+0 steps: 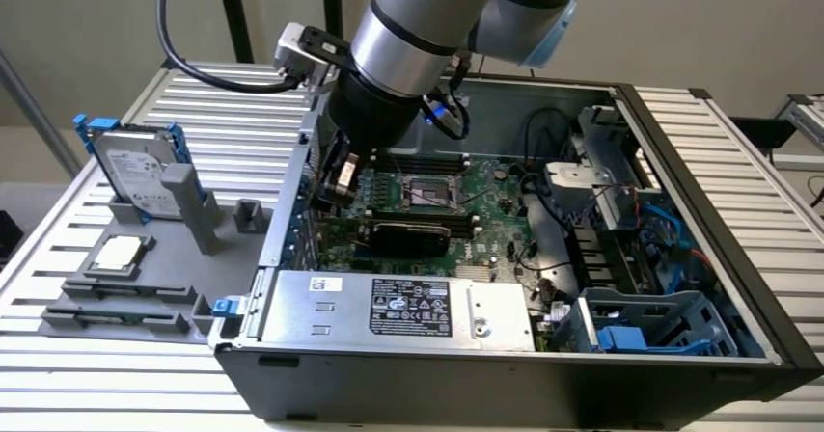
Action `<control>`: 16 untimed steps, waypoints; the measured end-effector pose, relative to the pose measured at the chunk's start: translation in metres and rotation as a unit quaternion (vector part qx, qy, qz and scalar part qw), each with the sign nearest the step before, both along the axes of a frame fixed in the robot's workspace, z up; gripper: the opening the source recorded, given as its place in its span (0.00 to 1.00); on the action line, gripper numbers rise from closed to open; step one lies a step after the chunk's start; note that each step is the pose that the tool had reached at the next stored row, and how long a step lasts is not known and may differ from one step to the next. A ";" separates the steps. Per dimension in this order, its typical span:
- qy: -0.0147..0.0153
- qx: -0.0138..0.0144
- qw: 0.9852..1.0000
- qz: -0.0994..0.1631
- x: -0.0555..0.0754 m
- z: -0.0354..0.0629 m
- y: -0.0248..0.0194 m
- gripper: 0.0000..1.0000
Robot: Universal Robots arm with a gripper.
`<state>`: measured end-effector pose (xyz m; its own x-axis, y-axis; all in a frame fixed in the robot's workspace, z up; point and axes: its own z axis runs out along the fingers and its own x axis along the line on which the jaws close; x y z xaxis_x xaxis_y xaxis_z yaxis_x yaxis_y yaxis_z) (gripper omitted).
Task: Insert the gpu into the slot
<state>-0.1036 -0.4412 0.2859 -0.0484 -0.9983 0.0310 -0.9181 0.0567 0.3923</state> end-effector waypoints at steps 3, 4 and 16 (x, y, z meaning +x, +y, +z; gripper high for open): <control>0.003 0.000 1.000 -0.001 0.000 0.0003 0.0000 0.11; 0.005 0.000 1.000 -0.001 0.000 0.0006 0.0000 0.11; 0.009 0.000 1.000 -0.002 0.001 0.0009 0.0004 0.11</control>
